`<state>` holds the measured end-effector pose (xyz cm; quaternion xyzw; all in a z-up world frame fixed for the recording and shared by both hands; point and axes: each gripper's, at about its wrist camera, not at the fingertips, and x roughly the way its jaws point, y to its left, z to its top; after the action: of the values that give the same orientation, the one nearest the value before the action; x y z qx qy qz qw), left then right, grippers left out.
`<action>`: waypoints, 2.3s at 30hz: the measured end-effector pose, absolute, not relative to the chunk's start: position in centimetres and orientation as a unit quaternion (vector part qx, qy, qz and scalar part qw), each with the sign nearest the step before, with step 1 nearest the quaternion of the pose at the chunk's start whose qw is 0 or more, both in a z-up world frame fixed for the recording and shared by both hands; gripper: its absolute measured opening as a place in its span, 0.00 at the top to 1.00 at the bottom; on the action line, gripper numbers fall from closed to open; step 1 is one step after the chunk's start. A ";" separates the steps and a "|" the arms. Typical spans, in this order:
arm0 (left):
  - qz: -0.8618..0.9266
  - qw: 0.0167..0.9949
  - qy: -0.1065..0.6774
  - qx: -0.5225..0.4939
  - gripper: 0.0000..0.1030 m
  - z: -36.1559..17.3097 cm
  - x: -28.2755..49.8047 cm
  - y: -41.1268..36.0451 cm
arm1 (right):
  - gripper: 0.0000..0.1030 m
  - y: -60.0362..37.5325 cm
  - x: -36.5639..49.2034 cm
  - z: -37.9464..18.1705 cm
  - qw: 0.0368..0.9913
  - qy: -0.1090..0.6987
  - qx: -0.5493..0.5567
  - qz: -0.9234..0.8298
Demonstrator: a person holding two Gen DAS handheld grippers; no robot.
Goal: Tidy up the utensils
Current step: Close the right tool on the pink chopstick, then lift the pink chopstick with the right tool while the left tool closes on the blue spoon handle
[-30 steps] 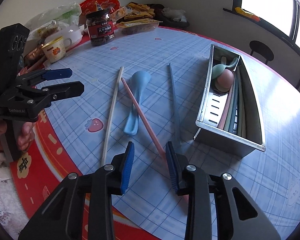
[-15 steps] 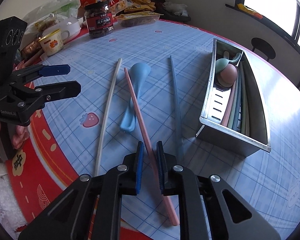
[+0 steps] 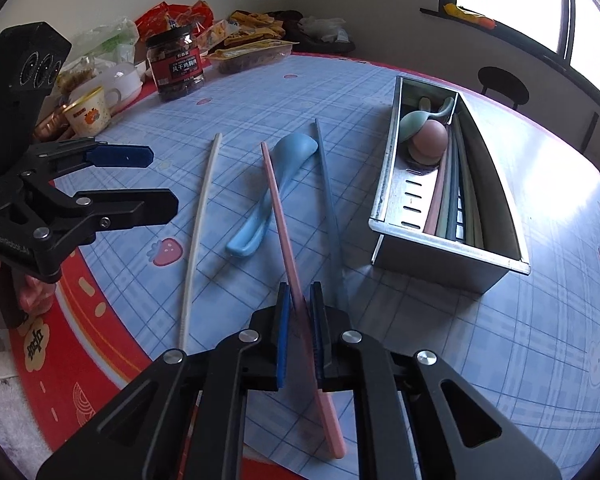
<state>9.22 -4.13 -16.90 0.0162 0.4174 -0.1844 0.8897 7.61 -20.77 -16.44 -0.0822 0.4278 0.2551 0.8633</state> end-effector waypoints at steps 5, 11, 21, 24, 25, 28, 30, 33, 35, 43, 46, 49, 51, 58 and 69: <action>-0.211 0.875 0.436 0.001 0.24 -17.3 11.1 -5.6 | 0.90 -20.9 7.5 -16.5 0.867 0.425 -0.081 0.246; -0.232 0.859 0.455 0.010 0.42 -18.2 12.6 -7.6 | 0.90 -21.2 7.6 -16.5 0.870 0.425 -0.073 0.240; -0.238 0.851 0.468 -0.001 0.53 -19.0 13.9 -8.0 | 0.90 -21.4 8.0 -16.6 0.863 0.431 -0.061 0.257; -0.238 0.851 0.468 -0.006 0.53 -19.0 13.7 -7.5 | 0.88 -21.2 8.1 -16.6 0.862 0.430 -0.068 0.259; -0.237 0.851 0.468 -0.008 0.53 -18.9 13.7 -7.4 | 0.88 -20.9 8.1 -16.6 0.863 0.428 -0.076 0.256; -0.236 0.852 0.468 -0.018 0.53 -18.8 13.7 -6.9 | 0.88 -20.2 7.8 -16.6 0.867 0.422 -0.101 0.246; -0.234 0.852 0.468 -0.022 0.53 -18.8 13.8 -6.8 | 0.90 -20.1 7.7 -16.5 0.868 0.419 -0.109 0.243; -0.233 0.852 0.468 -0.027 0.53 -18.7 13.8 -6.5 | 0.94 -20.1 7.4 -16.5 0.866 0.415 -0.110 0.257; -0.235 0.852 0.467 -0.028 0.53 -18.7 13.8 -6.5 | 0.94 -20.3 7.2 -16.3 0.869 0.406 -0.106 0.262; -0.240 0.851 0.468 -0.012 0.53 -18.5 14.0 -7.3 | 0.94 -23.7 5.7 -14.1 0.915 0.331 -0.031 0.230; -0.235 0.852 0.467 0.003 0.53 -18.5 14.7 -8.2 | 0.94 -24.3 5.8 -14.0 0.919 0.326 -0.016 0.221; -0.230 0.854 0.467 0.016 0.53 -18.6 15.5 -9.0 | 0.94 -24.6 6.0 -14.1 0.918 0.330 -0.011 0.219; -0.221 0.854 0.470 0.020 0.54 -18.9 16.2 -9.3 | 0.94 -24.7 6.1 -14.0 0.917 0.331 -0.010 0.220; -0.217 0.853 0.474 0.020 0.54 -19.2 17.7 -9.7 | 0.94 -24.8 6.4 -14.0 0.916 0.338 -0.003 0.218; -0.224 0.854 0.469 0.032 0.83 -19.4 17.8 -10.1 | 0.94 -25.1 6.4 -14.0 0.916 0.339 0.008 0.212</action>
<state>17.82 -10.08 -19.39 0.0320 0.4692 -0.2235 0.8537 6.43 -25.07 -13.95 0.0081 0.3394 0.2119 0.9164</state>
